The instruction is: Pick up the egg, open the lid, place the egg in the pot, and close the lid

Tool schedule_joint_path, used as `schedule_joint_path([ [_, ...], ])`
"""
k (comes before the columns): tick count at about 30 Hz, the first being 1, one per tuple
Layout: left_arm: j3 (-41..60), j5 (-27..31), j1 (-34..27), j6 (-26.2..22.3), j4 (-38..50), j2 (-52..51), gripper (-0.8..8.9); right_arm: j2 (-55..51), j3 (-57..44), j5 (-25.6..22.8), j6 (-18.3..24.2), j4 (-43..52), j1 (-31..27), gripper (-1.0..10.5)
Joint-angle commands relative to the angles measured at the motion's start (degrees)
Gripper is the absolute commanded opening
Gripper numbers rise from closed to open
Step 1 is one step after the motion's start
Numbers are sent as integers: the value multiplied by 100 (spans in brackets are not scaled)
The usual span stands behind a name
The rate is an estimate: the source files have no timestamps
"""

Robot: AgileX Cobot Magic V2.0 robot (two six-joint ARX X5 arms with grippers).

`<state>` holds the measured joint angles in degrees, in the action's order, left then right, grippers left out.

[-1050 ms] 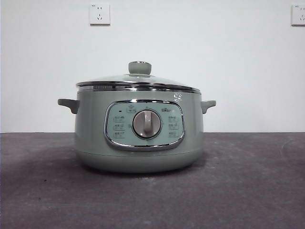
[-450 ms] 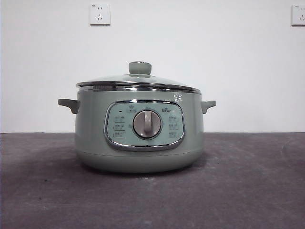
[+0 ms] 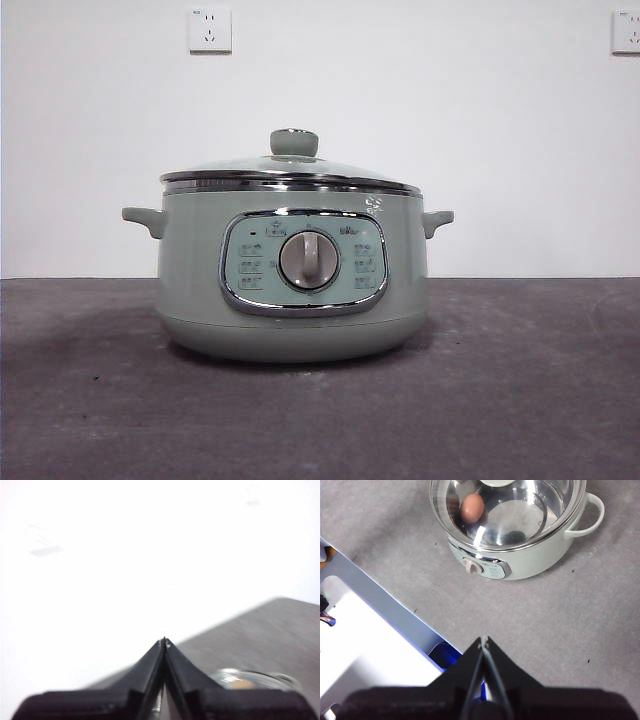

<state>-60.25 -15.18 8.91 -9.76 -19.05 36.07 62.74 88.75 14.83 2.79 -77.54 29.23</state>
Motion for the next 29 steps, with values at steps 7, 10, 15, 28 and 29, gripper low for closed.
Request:
schedule_joint_path([
  [7,2568,179,-892,70,876,-1644,-3,-17,-7,-13,-33,-59,7,1],
  [10,3274,177,-1036,127,885,-2068,-3,-17,-7,-13,-33,-59,7,1],
  [15,4256,181,-1180,249,1106,-2614,-3,-17,-7,-13,-33,-59,7,1],
  [28,5665,671,-1235,400,1169,-3480,-4,-17,-7,-13,-33,-59,7,1],
  [29,5724,671,-1235,426,1169,-3515,-3,-17,-7,-13,-33,-59,7,1],
])
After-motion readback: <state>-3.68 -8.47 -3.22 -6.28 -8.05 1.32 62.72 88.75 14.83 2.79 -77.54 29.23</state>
